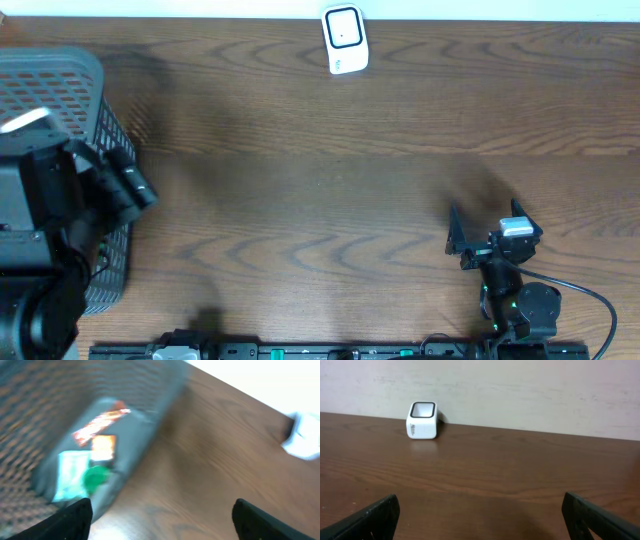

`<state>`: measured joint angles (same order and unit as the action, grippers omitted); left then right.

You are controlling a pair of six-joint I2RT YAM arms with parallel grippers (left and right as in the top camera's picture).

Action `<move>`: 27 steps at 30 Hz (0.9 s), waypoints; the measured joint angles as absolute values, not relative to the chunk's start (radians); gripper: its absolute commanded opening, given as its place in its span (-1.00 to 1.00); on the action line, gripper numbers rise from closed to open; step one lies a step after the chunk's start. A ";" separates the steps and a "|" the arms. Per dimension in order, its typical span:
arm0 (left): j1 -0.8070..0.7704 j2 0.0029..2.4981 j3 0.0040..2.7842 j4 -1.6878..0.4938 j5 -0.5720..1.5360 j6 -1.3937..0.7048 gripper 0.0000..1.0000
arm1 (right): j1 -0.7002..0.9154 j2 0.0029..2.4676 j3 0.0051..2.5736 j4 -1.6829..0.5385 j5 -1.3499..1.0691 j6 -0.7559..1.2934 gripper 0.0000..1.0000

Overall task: Scan the item barcode
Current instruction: 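Reach the left gripper into the basket and grasp the green-lidded jar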

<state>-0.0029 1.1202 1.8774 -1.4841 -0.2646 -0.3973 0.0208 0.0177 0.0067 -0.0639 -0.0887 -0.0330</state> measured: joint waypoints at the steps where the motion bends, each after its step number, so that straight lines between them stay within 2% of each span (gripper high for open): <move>1: 0.022 1.119 1.880 -1.493 -0.299 -0.419 0.86 | 0.021 0.018 0.007 -0.064 -0.089 -0.033 0.99; 7: 0.252 1.140 1.880 -1.498 -0.387 -0.474 0.93 | 0.021 0.018 0.007 -0.064 -0.089 -0.033 0.99; 10: 0.445 1.188 1.885 -1.481 -0.362 -0.484 0.93 | 0.021 0.018 0.007 -0.064 -0.088 -0.033 0.99; 15: 0.666 1.345 1.886 -1.466 -0.290 -0.585 0.93 | 0.021 0.018 0.007 -0.064 -0.089 -0.033 0.98; 21: 0.733 1.490 1.870 -1.489 -0.253 -0.681 0.93 | 0.021 0.018 0.007 -0.064 -0.089 -0.033 0.98; 27: 0.740 1.517 1.703 -1.447 -0.250 -0.851 0.93 | 0.021 0.018 0.007 -0.064 -0.089 -0.033 0.98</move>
<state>0.7399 1.5169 1.7031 -1.4467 -0.2501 -0.8513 0.0208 0.0177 0.0067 -0.0639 -0.0887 -0.0330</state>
